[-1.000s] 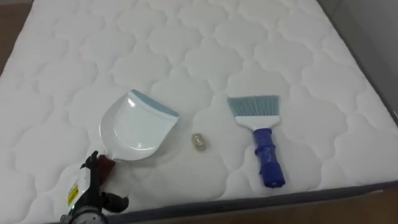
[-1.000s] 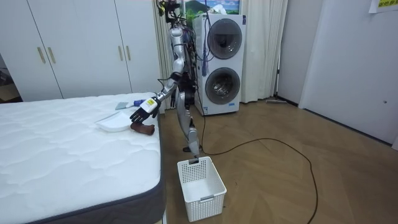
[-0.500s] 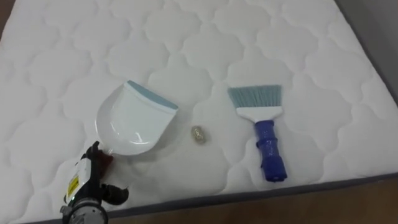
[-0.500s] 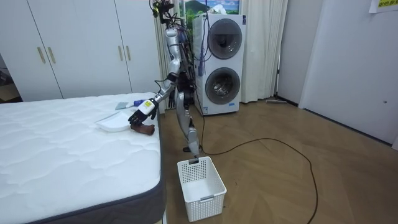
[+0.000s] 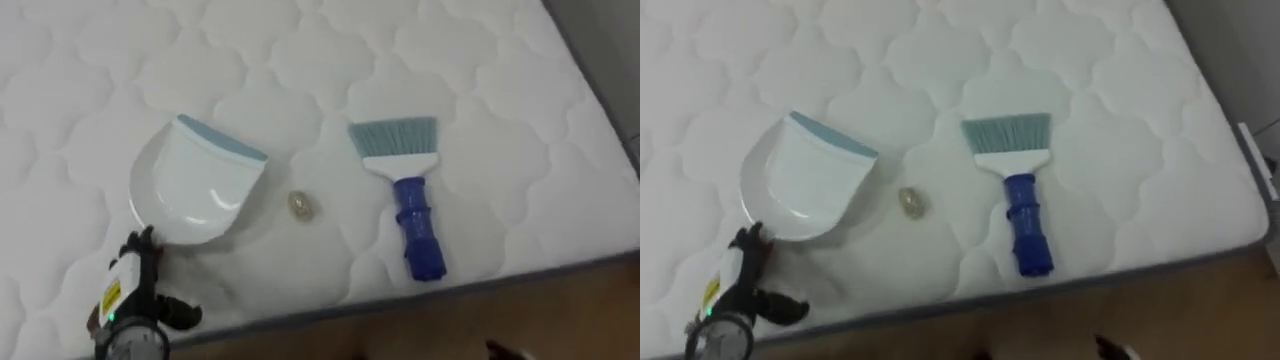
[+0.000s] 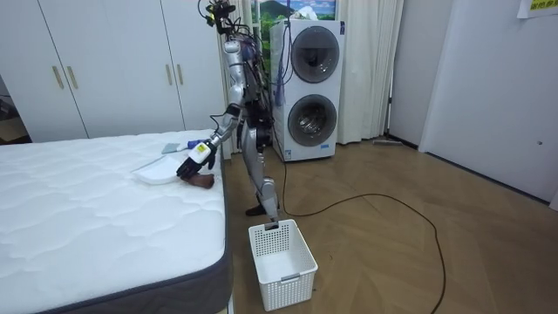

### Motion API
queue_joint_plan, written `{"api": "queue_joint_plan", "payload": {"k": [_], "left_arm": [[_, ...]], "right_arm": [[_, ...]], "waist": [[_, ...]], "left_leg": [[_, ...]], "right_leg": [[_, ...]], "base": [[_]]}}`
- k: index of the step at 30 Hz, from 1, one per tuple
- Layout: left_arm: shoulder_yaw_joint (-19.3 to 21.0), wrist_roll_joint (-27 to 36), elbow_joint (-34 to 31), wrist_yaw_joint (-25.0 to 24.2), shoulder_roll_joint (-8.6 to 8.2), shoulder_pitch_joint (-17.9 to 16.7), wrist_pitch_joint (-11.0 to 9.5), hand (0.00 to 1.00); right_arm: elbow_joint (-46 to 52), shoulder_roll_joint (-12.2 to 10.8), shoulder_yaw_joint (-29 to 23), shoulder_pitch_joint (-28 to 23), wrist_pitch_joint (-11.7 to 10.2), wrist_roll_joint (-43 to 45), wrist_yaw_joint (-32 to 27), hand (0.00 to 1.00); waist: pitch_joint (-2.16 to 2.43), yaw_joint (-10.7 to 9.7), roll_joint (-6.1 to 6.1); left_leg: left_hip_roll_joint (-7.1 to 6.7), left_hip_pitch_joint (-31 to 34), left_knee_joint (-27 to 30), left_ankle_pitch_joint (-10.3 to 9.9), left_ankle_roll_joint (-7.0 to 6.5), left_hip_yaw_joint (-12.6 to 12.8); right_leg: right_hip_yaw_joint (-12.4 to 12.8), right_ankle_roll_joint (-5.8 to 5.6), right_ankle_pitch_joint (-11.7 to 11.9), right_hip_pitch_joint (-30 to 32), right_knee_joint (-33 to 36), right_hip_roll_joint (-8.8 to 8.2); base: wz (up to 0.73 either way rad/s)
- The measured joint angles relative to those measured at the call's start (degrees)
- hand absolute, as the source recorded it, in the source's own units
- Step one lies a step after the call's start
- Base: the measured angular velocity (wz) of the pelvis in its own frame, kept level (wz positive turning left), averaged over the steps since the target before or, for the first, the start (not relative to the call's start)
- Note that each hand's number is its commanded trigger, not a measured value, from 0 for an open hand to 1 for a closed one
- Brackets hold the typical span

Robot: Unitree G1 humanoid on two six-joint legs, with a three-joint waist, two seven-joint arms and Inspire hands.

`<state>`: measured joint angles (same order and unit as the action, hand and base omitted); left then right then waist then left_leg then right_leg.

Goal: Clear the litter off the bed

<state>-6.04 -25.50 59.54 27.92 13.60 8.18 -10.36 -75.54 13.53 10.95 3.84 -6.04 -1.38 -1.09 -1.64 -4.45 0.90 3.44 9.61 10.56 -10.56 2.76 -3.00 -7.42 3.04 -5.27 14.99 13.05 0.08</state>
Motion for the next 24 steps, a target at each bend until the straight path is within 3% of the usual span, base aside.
{"api": "queue_joint_plan", "payload": {"k": [2,10,24], "left_arm": [[-1.0,0.1,0.2,0.1,0.37,1.0,0.0,0.0],[-1.8,0.3,1.1,0.1,0.43,0.7,1.3,0.0],[-2.1,1.3,2.9,0.2,0.26,1.0,2.7,0.0]], "right_arm": [[0.0,-0.1,0.5,-0.3,0.1,-0.3,0.5,0.0],[0.1,-0.1,3.3,0.6,1.5,-1.5,1.2,0.0],[0.5,0.4,5.4,0.0,1.8,-5.0,0.3,0.0]], "waist": [[-0.02,0.4,-0.3],[0.15,1.8,-0.1],[0.68,1.7,0.37]], "left_leg": [[-0.45,-0.5,-0.3,0.4,-0.54,1.5],[-1.7,0.7,0.8,0.8,-1.37,2.4],[-2.5,2.7,1.9,1.1,-1.91,2.7]], "right_leg": [[-0.6,-0.43,0.0,-0.1,-0.2,0.02],[-0.5,-1.49,-0.2,0.3,-0.3,-1.02],[-0.6,-1.54,-0.4,3.6,3.7,-2.29]], "base": [[0.11],[0.03],[0.01]]}}
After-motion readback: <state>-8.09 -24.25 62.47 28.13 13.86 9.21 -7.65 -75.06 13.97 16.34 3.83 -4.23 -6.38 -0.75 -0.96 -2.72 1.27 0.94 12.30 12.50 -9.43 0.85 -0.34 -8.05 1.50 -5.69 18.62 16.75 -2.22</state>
